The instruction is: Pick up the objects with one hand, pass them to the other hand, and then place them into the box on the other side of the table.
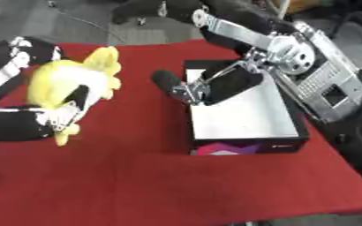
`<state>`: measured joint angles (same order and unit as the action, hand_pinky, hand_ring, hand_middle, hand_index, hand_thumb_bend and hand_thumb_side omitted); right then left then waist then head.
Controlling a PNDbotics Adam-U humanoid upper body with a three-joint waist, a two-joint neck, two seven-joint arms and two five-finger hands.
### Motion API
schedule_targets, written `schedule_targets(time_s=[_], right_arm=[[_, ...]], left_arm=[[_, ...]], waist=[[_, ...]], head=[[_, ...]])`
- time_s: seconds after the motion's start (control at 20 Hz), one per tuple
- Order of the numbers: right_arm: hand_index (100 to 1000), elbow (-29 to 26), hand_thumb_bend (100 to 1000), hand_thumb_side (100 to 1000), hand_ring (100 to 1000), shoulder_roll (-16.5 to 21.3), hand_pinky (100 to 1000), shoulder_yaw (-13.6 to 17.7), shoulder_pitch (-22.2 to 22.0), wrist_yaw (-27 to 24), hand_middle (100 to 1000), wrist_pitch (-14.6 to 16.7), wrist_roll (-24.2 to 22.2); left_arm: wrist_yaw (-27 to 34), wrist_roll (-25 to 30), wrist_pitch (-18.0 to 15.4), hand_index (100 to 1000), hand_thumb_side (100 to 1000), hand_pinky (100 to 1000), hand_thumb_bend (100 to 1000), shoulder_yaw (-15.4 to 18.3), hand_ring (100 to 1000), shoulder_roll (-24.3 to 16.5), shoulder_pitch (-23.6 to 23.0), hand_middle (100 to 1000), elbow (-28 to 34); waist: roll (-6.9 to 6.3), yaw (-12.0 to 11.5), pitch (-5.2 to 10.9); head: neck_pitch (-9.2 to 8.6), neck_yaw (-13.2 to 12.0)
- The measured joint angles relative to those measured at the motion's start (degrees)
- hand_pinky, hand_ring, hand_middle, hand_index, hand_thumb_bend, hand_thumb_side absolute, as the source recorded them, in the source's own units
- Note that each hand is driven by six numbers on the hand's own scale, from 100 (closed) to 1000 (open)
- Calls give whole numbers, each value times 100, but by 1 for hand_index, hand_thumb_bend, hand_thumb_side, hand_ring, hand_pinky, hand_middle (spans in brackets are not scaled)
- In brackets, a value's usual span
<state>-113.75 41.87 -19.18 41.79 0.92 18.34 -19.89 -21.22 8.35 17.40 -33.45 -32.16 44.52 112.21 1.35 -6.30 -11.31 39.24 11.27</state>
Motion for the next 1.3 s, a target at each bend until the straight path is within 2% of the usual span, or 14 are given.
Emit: schedule_targets(time_s=[0.15, 0.3, 0.35, 0.45, 0.55, 0.75, 0.9, 1.15, 1.3], right_arm=[[988, 0, 100, 100, 1000, -61, 946, -42, 58, 10, 858, -199, -177], [1000, 11, 100, 100, 1000, -139, 964, -66, 61, 9, 852, -474, -349], [1000, 40, 100, 128, 1000, -175, 973, -66, 65, -6, 856, -634, -404], [1000, 89, 100, 242, 1000, -242, 987, -64, 92, -40, 863, -1035, -537], [1000, 109, 100, 330, 1000, -293, 996, -58, 112, -78, 868, -1463, -687], [1000, 104, 100, 424, 1000, -356, 1000, -16, 152, -147, 869, -2109, -937], [1000, 79, 100, 472, 1000, -389, 1000, 13, 163, -170, 872, -2450, -1047], [1000, 111, 100, 645, 1000, -449, 1000, 10, 211, -169, 876, -2882, -1274], [1000, 206, 100, 683, 1000, -495, 1000, 0, 261, -173, 880, -3073, -1462]], left_arm=[[-237, -26, 9, 588, 483, 647, 100, -54, 501, 76, 5, 467, -88], [-658, -70, 64, 590, 408, 649, 100, -68, 516, 136, 6, 468, -189], [-872, -70, 101, 592, 365, 652, 100, -81, 526, 148, 4, 477, -230], [-1413, -11, 167, 593, 319, 652, 100, -105, 537, 199, -24, 486, -327], [-2001, 116, 198, 593, 300, 653, 100, -132, 541, 254, -67, 490, -429], [-2847, 309, 182, 594, 280, 656, 100, -133, 547, 341, -124, 493, -541], [-3176, 349, 132, 594, 275, 658, 100, -133, 547, 362, -127, 492, -536], [-3444, 222, -10, 594, 251, 661, 100, -132, 552, 382, -128, 489, -410], [-3574, 28, -146, 594, 241, 662, 100, -133, 554, 382, -128, 485, -327]], waist=[[13, -1, 0], [13, -2, 0], [13, -2, 0], [13, 1, 0], [14, 2, 0], [15, 3, 0], [16, 2, 0], [22, -8, 0], [32, -14, 0]], head=[[0, 0], [0, 0], [0, 0], [0, 0], [0, -1], [0, -2], [0, 1], [0, 28], [0, 56]])
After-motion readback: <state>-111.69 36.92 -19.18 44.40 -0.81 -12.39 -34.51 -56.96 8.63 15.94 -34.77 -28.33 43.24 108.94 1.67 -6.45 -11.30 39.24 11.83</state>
